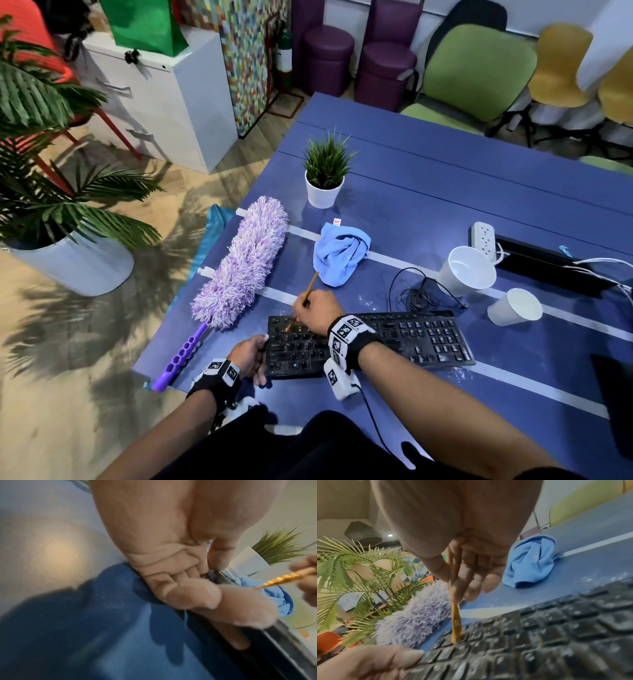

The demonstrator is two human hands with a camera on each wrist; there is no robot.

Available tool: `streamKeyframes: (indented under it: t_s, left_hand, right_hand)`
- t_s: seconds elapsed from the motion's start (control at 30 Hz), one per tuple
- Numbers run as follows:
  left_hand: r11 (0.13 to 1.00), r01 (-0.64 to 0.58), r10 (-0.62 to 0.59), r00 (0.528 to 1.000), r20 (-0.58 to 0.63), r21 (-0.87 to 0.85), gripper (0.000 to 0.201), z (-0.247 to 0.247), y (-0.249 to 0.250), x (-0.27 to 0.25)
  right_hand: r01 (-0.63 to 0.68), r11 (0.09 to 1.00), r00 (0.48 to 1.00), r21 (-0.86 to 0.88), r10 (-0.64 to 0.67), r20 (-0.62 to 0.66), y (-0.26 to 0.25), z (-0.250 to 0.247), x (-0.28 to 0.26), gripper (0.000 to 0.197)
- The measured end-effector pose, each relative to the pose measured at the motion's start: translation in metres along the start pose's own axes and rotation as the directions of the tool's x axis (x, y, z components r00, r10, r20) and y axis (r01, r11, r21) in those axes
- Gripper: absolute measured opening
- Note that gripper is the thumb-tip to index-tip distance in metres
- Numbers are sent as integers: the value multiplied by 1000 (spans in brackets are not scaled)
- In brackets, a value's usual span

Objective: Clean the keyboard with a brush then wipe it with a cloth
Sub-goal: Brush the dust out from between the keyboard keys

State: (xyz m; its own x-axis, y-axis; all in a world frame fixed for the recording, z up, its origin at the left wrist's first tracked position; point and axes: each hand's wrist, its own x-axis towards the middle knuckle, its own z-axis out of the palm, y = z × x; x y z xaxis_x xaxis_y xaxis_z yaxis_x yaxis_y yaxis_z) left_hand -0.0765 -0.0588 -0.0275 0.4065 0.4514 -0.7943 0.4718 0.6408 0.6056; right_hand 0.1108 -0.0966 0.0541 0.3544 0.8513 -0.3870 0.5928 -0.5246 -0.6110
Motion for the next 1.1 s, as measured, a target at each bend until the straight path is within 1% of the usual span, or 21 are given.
streamKeyframes:
  t_s: [0.07,0.1,0.2,0.23,0.33,0.43,0.5,0.6,0.7,0.73,0.8,0.87,0.9,0.93,1.0,1.03,1.1]
  left_hand:
    - [1000,-2,2,1000,-11,2,43,-3,-1,1]
    - [1000,3,-3,1000,-7,0,43,-3,-3,3]
    - [1000,8,-8,1000,10,-11,45,-5,-4,7]
    - [1000,4,-4,1000,14,-14,45,-5,-4,8]
    - [1000,3,-3,1000,19,-8,46,-2,0,3]
    - [1000,7,-7,1000,13,-3,46,-2,-1,1]
    - [1000,8,-8,1000,16,-7,47,-4,-2,4]
    - [999,13,-12,999,33,-33,48,-4,-3,6]
    - [998,10,-8,1000,29,-59,48,-2,0,3]
    - [998,8,-7,1000,27,-63,48,-1,1,1]
    - [998,7,-5,1000,18,-68,48,0,1,-1]
    - [997,9,-9,1000,8,-71,48,-1,1,-1]
    - [998,11,-10,1000,8,-68,47,-1,0,-1]
    - [998,16,-15,1000,13,-64,47,-1,-1,0]
    - [998,18,-17,1000,25,-61,47,-2,-1,0]
    - [998,15,-13,1000,28,-62,46,-2,0,-1]
    - [998,11,-9,999,38,-60,46,-1,3,-4]
  right_hand:
    - [-4,1000,999,-13,4,-52,6,-10,-1,42]
    - [12,999,999,-34,-13,-42,8,-13,-2,42]
    - [66,996,992,-57,-59,116,6,-13,-7,33]
    - [87,995,988,-48,-80,133,7,-9,-7,30]
    - [129,991,988,-30,-126,92,2,-7,-8,27]
    - [96,995,994,29,-98,50,0,-11,-3,27]
    - [88,996,992,-10,-87,91,-1,-12,-3,32]
    - [169,977,971,-131,-142,190,-8,-10,-12,26]
    - [250,966,955,-66,-235,180,-15,3,-17,22]
    - [256,965,955,-58,-243,172,-16,7,-17,24]
    - [212,975,973,-71,-205,104,-16,10,-13,29]
    - [110,993,994,-43,-109,28,-11,6,-9,33]
    - [80,996,997,-30,-80,24,-9,4,-7,34]
    - [76,996,996,-35,-75,51,-8,1,-8,35]
    - [111,991,984,-79,-98,149,-7,0,-8,32]
    - [135,986,979,-99,-118,165,-7,0,-10,30]
    - [157,982,983,-106,-144,117,-4,0,-9,30]
